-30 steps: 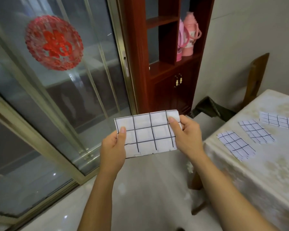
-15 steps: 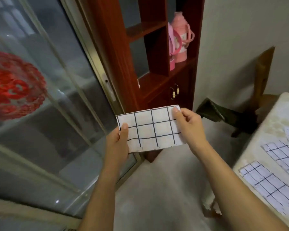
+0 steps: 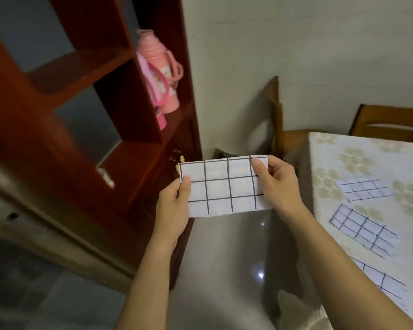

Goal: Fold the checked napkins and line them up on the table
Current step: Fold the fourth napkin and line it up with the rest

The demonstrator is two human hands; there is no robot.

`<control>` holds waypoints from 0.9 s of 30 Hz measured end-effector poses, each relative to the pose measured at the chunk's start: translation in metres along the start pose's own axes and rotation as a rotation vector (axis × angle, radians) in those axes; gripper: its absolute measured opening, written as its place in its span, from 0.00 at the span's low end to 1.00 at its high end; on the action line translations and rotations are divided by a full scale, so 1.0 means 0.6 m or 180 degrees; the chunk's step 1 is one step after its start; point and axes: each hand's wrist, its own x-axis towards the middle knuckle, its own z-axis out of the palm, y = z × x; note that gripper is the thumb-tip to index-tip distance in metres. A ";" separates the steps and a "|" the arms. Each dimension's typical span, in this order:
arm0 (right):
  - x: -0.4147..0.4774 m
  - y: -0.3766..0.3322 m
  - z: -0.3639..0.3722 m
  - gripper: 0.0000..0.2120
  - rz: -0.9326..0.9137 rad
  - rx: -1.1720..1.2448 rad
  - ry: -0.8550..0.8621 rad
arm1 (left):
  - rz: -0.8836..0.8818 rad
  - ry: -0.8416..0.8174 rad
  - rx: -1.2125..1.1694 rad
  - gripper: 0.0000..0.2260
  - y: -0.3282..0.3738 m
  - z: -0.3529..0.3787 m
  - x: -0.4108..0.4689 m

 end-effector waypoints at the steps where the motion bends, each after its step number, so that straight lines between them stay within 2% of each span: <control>1: 0.022 0.003 -0.001 0.11 0.0002 -0.0051 0.0171 | 0.0095 -0.0080 0.0032 0.16 0.003 0.005 0.041; 4: 0.071 0.022 -0.008 0.10 0.0040 -0.0127 0.0666 | 0.0547 -0.0265 0.0077 0.31 0.011 0.039 0.148; 6: 0.092 0.038 -0.022 0.10 0.0130 -0.0145 0.0973 | 0.0667 -0.0491 0.0072 0.31 0.012 0.080 0.200; 8: 0.115 0.049 -0.045 0.11 0.0199 -0.0151 0.1169 | 0.0704 -0.0763 0.0057 0.24 0.013 0.126 0.239; 10: 0.149 0.061 -0.073 0.14 0.0271 -0.0175 0.1275 | 0.0727 -0.1056 0.0044 0.23 0.017 0.175 0.284; 12: 0.195 0.074 -0.098 0.16 0.0285 -0.0143 0.1390 | 0.0822 -0.1198 0.0061 0.29 0.024 0.224 0.339; 15: 0.282 0.095 -0.132 0.13 0.0294 -0.0110 0.1583 | 0.0880 -0.1193 0.0045 0.36 0.062 0.296 0.422; 20: 0.407 0.139 -0.186 0.12 0.0294 -0.0193 0.1802 | 0.0751 -0.1439 -0.0025 0.24 0.116 0.399 0.528; 23: 0.454 0.179 -0.221 0.13 0.0455 -0.0313 0.1981 | 0.0674 -0.1663 -0.0029 0.28 0.124 0.462 0.578; 27: 0.503 0.229 -0.261 0.14 0.0695 -0.0464 0.2221 | 0.0544 -0.2088 -0.0191 0.17 0.128 0.553 0.627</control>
